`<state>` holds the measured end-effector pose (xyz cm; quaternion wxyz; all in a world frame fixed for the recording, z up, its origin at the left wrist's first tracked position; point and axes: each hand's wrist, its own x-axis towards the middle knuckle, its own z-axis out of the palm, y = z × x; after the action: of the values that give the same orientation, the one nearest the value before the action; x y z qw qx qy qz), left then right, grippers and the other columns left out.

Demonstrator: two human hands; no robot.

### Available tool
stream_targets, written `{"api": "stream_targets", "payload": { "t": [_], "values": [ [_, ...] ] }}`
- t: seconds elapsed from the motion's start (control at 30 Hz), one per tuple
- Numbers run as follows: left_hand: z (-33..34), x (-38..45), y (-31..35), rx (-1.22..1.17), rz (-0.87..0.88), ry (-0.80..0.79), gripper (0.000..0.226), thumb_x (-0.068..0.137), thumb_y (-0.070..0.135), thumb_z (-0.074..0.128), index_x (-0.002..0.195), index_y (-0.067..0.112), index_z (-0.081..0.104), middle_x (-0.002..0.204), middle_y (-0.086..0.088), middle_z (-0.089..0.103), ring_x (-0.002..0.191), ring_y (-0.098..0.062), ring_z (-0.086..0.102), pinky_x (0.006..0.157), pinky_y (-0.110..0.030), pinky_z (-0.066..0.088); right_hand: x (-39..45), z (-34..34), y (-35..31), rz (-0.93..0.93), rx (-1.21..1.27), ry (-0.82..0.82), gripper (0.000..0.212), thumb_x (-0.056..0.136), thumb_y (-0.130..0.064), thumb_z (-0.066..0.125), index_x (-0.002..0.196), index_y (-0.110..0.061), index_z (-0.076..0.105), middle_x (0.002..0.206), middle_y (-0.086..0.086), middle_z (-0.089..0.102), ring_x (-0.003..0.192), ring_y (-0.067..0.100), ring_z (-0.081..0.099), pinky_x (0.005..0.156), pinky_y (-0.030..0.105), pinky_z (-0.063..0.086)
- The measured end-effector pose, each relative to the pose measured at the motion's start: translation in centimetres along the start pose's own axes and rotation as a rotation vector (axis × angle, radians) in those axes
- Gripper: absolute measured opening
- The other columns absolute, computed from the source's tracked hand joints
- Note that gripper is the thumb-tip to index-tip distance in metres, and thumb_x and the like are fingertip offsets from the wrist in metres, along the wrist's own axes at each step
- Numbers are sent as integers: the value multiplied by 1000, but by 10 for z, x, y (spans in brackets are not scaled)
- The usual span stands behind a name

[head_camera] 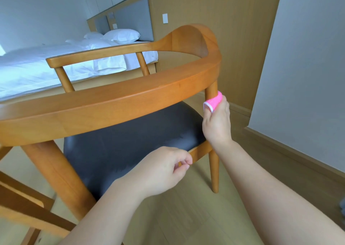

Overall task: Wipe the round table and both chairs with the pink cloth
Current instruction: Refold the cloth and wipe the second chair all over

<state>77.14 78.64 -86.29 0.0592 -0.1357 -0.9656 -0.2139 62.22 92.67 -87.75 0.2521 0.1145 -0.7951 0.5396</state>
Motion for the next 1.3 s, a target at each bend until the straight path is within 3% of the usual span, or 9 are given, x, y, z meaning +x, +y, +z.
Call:
{"api": "stream_targets", "payload": {
  "t": [0.23,0.5,0.6,0.67,0.73,0.83,1.07,1.2,1.3],
  "values": [
    [-4,-3,0,35,2,8,16,92,31,51,101,33,63,82,15,63,73,0,56,64,-21,49,37,-2,-34,-38,-9,45,50,97,-21,47,143,-10,31,136,9,45,125,25,44,104,40,39],
    [-4,-16,4,93,34,18,13,91,28,51,97,30,62,80,15,60,71,-4,53,61,-21,45,-6,7,20,-88,22,76,53,99,-26,44,149,-25,25,141,0,45,128,20,45,104,31,37],
    [-4,-25,5,99,11,-5,12,91,28,51,96,30,62,73,20,54,69,-1,51,56,-13,36,-37,6,46,12,46,-5,54,100,-35,37,148,-42,13,143,-6,42,127,21,48,103,41,42],
    [-6,-30,4,94,-1,8,11,91,27,52,95,30,63,69,22,51,68,2,51,54,-11,32,-50,7,54,66,43,-51,57,101,-39,33,147,-47,0,156,-7,25,139,27,35,110,49,35],
    [-8,-30,6,91,2,6,11,91,25,53,93,29,63,68,21,50,67,3,50,53,-10,31,-57,11,55,71,53,-49,61,102,-34,31,150,-41,-7,161,-9,5,148,22,12,117,48,23],
    [-8,-30,10,125,24,-36,13,92,25,51,98,26,63,84,13,60,72,-5,52,61,-22,43,-58,15,53,56,80,-15,62,103,-27,30,154,-29,-6,162,-7,-2,148,11,-4,121,44,10],
    [-3,-27,-8,188,44,-126,18,93,22,46,98,21,63,87,11,58,72,-6,49,67,-29,47,-81,29,68,64,40,-50,64,102,-36,25,153,-14,-8,161,2,-10,146,9,-13,120,28,-2],
    [-11,-23,-10,141,-13,-138,15,94,23,48,87,20,61,73,11,51,66,-3,48,57,-22,39,-86,26,70,85,6,-98,65,100,-33,26,152,-10,-6,160,8,-11,147,16,-13,121,32,-1],
    [-21,-30,-10,135,2,-112,15,94,25,49,86,21,61,75,10,53,68,-4,47,60,-25,40,-95,36,61,131,31,-81,65,97,-28,25,152,-9,-3,160,12,-9,148,22,-12,120,30,-5]
  ]
}}
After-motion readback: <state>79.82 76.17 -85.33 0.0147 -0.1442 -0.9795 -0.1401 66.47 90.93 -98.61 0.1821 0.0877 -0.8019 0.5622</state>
